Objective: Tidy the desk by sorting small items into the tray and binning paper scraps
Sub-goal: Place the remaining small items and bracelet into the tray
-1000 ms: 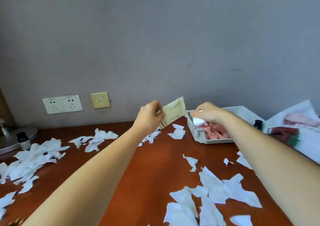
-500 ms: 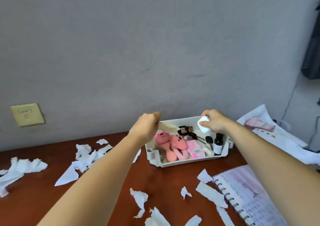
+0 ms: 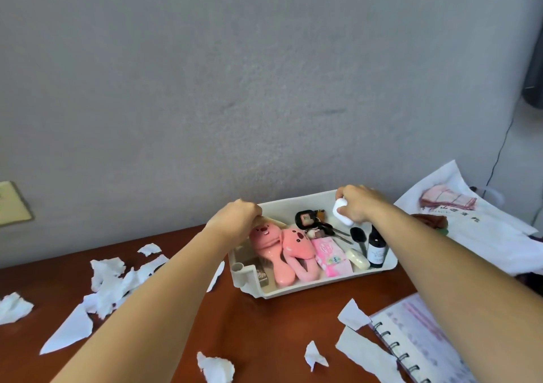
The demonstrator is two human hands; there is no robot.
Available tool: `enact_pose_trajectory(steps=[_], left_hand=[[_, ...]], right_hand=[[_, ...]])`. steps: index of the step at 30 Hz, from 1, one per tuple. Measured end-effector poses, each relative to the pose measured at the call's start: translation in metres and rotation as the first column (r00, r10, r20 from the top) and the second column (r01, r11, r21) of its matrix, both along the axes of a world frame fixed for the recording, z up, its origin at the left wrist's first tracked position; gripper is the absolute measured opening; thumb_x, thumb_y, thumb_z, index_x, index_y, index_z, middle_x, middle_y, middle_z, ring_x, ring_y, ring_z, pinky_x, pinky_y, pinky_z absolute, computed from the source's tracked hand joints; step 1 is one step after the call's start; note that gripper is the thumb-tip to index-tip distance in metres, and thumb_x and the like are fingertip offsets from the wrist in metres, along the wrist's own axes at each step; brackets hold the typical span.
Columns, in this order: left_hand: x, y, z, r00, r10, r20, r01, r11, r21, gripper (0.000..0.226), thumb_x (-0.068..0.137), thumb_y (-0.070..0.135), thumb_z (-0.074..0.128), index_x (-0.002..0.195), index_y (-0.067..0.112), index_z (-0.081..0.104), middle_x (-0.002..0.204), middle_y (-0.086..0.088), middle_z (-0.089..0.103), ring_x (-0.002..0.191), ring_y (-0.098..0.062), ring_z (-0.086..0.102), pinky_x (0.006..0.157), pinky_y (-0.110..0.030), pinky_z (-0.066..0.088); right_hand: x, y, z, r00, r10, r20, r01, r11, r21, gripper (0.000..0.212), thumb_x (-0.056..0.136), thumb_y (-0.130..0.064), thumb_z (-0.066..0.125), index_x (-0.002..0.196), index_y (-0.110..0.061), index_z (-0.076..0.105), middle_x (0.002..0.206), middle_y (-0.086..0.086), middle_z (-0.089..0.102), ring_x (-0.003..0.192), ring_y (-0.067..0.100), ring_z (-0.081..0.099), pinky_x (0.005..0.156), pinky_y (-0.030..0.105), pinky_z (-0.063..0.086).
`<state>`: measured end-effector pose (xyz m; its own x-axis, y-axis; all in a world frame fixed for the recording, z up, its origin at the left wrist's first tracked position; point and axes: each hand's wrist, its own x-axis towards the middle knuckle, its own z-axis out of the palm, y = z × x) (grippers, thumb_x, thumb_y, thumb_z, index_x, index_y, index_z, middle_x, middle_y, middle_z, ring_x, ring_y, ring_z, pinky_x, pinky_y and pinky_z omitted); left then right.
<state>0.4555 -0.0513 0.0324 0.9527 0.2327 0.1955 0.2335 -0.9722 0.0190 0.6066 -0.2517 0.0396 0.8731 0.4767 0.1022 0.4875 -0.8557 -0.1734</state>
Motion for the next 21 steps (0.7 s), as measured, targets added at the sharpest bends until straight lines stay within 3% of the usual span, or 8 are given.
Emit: enact_pose_trajectory(steps=[3,7,11,16,21], left_hand=[[0.003,0.006,-0.006,0.999,-0.024,-0.021,0.024,1.000,-0.017,0.026,0.097,0.012,0.041,0.108,0.010,0.065,0.105,-0.011,0.066,0.090,-0.028,0.061,0.076,-0.035,0.048],[0.006,0.009,-0.006,0.991,-0.019,-0.131,0.009,0.997,-0.075,0.036,0.094,0.010,0.036,0.117,0.014,0.064,0.113,-0.011,0.065,0.098,-0.028,0.061,0.085,-0.036,0.050],[0.004,0.006,-0.005,0.984,-0.027,-0.176,0.011,0.996,-0.090,0.044,0.100,0.034,0.026,0.118,0.016,0.062,0.120,-0.008,0.062,0.107,-0.026,0.056,0.096,-0.037,0.045],[-0.002,0.004,-0.001,0.994,-0.090,-0.068,0.093,0.995,0.033,0.047,0.101,0.041,0.020,0.131,0.022,0.052,0.136,-0.001,0.054,0.126,-0.023,0.042,0.105,-0.038,0.033],[-0.015,0.003,0.007,0.994,-0.084,-0.076,0.087,0.995,0.047,0.047,0.101,0.043,0.022,0.138,0.024,0.044,0.145,0.004,0.044,0.135,-0.021,0.033,0.108,-0.038,0.025]], right_hand=[[0.004,0.008,-0.001,1.000,-0.016,0.016,0.016,0.998,-0.064,0.036,0.091,-0.015,0.048,0.126,-0.025,0.055,0.133,0.008,0.055,0.121,0.032,0.053,0.092,0.032,0.043],[0.008,0.017,-0.003,0.998,-0.003,-0.065,-0.003,0.997,-0.082,0.034,0.087,-0.012,0.051,0.118,-0.020,0.059,0.124,0.009,0.059,0.110,0.031,0.057,0.080,0.029,0.042],[0.008,0.026,-0.010,0.991,-0.023,-0.133,0.007,0.992,-0.124,0.037,0.079,-0.007,0.051,0.112,-0.015,0.067,0.120,0.010,0.061,0.095,0.026,0.062,0.076,0.026,0.048],[0.008,0.024,-0.013,0.996,-0.068,-0.055,0.063,0.995,-0.081,0.040,0.083,-0.007,0.052,0.123,-0.009,0.059,0.130,0.013,0.055,0.113,0.031,0.059,0.093,0.031,0.050],[-0.007,0.019,0.004,0.998,-0.058,0.017,0.059,0.994,-0.087,0.030,0.090,-0.014,0.053,0.120,-0.015,0.060,0.126,0.009,0.058,0.113,0.030,0.058,0.085,0.030,0.045]])
